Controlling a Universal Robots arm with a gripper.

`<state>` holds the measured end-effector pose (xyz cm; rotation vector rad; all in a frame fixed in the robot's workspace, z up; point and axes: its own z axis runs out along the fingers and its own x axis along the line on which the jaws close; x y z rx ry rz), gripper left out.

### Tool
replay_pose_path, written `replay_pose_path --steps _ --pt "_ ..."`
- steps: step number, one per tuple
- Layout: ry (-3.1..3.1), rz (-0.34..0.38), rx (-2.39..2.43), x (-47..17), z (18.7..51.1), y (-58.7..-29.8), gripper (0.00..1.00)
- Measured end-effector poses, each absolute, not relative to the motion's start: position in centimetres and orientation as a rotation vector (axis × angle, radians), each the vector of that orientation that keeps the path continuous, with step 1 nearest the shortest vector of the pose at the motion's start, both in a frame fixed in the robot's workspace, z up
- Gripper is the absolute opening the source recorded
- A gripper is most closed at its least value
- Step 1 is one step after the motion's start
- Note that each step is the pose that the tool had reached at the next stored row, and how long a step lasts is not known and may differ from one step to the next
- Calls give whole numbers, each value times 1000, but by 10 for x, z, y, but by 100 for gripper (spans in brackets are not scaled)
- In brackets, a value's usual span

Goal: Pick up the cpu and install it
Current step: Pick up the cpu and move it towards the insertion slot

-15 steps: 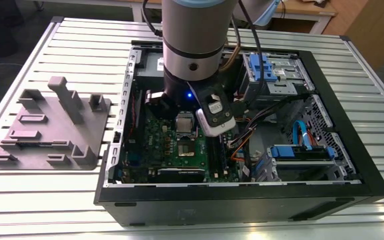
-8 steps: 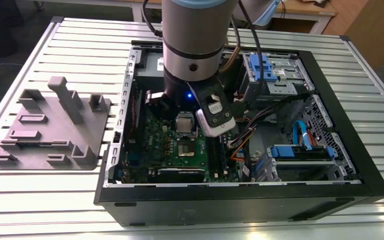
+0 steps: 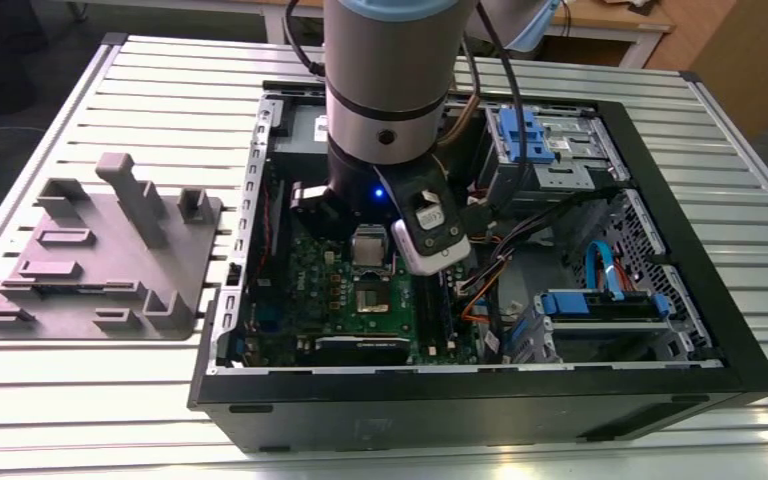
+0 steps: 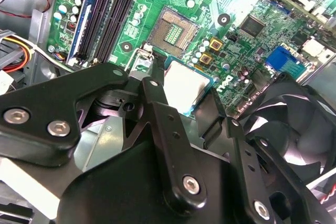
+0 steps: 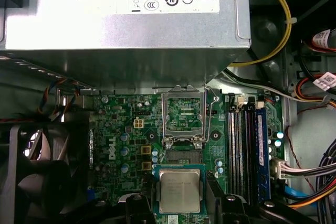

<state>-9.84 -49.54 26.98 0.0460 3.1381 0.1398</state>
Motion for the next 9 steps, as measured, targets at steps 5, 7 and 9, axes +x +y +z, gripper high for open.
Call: replay_pose_path --steps 5,7,9 --pt "3138 140 46 -97 269 -495 47" --pt "3138 140 46 -95 269 -495 47" --pt "3138 140 46 -94 268 -495 47"
